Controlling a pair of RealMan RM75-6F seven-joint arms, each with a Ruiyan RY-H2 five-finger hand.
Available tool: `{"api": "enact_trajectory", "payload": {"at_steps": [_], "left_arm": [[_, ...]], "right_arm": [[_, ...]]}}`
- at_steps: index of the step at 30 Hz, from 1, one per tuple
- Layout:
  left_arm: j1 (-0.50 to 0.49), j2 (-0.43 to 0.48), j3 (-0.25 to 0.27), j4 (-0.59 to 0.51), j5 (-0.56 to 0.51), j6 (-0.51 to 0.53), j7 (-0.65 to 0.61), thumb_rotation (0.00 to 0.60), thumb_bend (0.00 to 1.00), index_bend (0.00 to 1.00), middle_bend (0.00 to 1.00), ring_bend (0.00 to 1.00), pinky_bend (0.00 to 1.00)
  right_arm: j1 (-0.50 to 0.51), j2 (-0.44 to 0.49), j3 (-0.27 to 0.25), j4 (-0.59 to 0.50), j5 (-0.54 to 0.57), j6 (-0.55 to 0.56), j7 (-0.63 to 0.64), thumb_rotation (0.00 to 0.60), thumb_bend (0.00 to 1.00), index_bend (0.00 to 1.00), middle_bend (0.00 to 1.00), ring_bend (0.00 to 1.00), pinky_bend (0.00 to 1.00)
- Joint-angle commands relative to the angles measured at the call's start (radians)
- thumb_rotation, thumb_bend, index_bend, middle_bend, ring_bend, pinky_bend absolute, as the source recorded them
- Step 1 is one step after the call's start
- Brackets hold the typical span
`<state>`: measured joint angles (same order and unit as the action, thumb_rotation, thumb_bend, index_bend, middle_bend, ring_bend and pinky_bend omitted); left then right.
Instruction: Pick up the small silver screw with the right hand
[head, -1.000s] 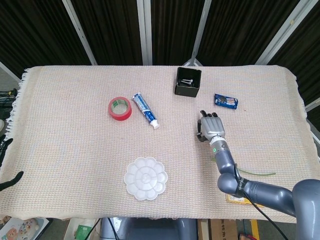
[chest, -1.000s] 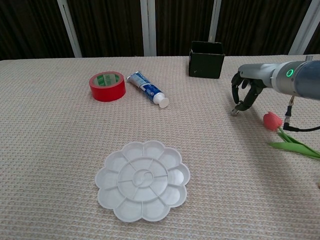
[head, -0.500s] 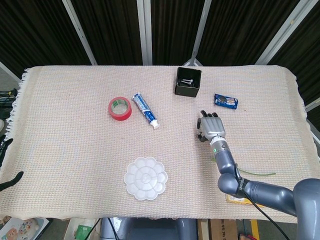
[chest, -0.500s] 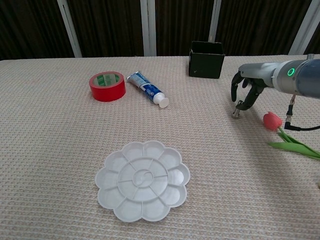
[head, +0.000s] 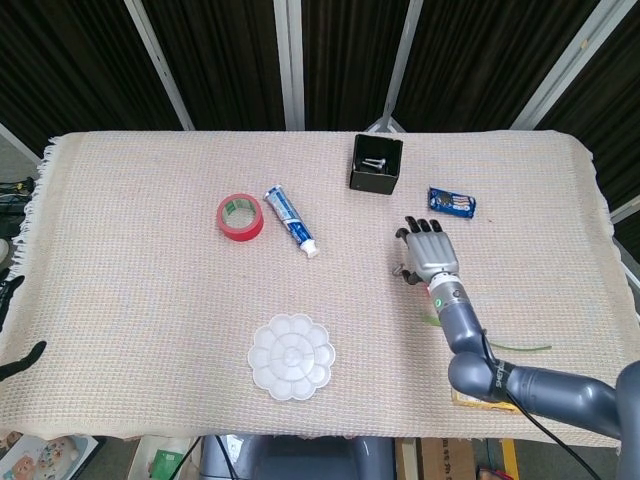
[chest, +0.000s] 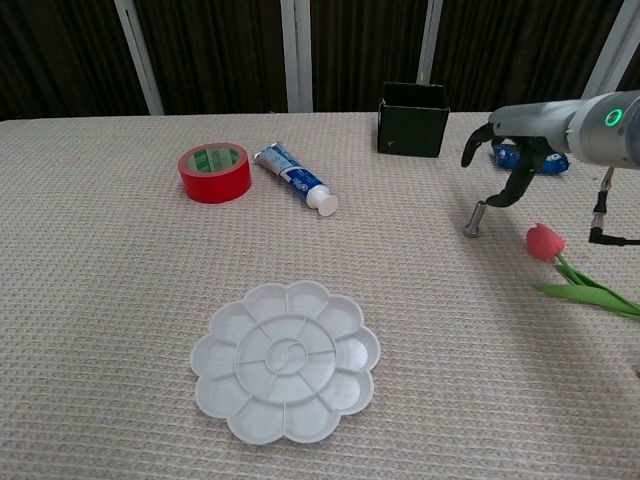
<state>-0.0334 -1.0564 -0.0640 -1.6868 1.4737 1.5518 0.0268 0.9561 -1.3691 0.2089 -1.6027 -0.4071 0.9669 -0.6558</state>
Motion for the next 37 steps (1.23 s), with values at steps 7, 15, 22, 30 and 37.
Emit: {"api": "enact_trajectory", "payload": {"at_steps": [7,15,22,30,37], "left_arm": [[0.006,0.002,0.004,-0.007,0.011,0.012,-0.004,0.6,0.34,0.1,0.0,0.0,0.0],[0.005,0.001,0.003,-0.01,0.012,0.013,-0.003,0.6,0.34,0.1,0.0,0.0,0.0],[0.004,-0.001,0.01,-0.013,0.021,0.007,0.009,0.6,0.34,0.1,0.0,0.0,0.0],[0.003,0.005,0.007,-0.009,0.008,0.0,0.0,0.6,0.34,0.1,0.0,0.0,0.0],[-0.002,0.008,0.015,-0.01,0.013,-0.016,0.002,0.6,0.34,0.1,0.0,0.0,0.0]], "right_arm": [[-0.199,0.299,-0.045,-0.306,-0.229,0.22,0.119,0.6,0.33,0.21,0.06,0.07,0.06],[-0.548,0.356,-0.205,-0.324,-0.718,0.555,0.447,0.6,0.33,0.21,0.06,0.07,0.06],[-0.753,0.223,-0.331,-0.214,-1.011,0.814,0.421,0.6,0.33,0.19,0.06,0.07,0.06],[-0.793,0.191,-0.349,-0.163,-1.058,0.776,0.333,0.6,0.32,0.13,0.05,0.02,0.04],[-0.802,0.197,-0.324,-0.166,-1.071,0.747,0.316,0.6,0.32,0.13,0.05,0.02,0.04]]}}
